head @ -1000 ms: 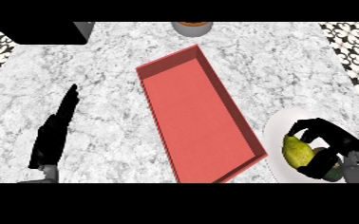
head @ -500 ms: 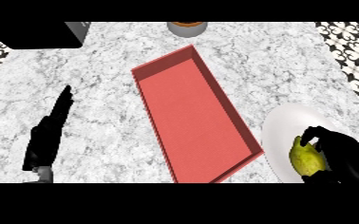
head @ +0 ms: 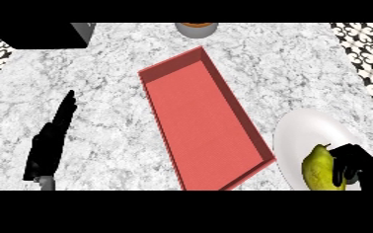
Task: Pick the pear from the plate and place it in the cardboard box
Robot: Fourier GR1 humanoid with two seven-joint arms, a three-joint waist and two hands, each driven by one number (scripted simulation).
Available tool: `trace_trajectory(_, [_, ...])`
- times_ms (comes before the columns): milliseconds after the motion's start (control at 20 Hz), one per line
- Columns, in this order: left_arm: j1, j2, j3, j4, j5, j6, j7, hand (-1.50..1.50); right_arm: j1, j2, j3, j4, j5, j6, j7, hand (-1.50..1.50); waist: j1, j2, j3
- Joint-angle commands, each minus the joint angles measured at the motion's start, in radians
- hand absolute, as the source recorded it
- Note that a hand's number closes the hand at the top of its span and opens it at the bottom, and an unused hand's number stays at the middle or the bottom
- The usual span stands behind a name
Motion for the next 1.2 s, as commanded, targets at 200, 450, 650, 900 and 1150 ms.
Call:
trace_trajectory(200, [-0.023,-0.008,-0.010,-0.010,-0.004,-0.007,0.027,0.00,-0.010,0.098,0.085,-0.293,-0.130,-0.034,-0.056,1.50,0.008,0.000,0.001])
trace_trajectory(450, [-0.036,0.004,0.005,0.030,0.000,-0.022,0.001,0.00,-0.223,0.136,0.132,-0.319,-0.137,0.092,0.074,1.50,0.019,0.004,-0.001])
trace_trajectory(650, [-0.041,-0.010,0.013,0.073,0.004,-0.021,-0.061,0.00,-0.505,0.225,0.144,-0.185,-0.116,0.168,0.215,1.50,0.026,0.006,-0.001])
trace_trajectory(900, [0.010,0.012,0.021,-0.037,0.016,-0.056,0.005,0.00,-0.734,0.341,0.172,-0.024,-0.058,0.233,0.360,1.50,0.029,0.004,0.000])
trace_trajectory(1150, [-0.037,0.001,0.024,0.031,0.008,-0.047,-0.040,0.00,-0.918,0.423,0.127,0.320,-0.038,0.158,0.299,1.50,0.036,0.008,0.000])
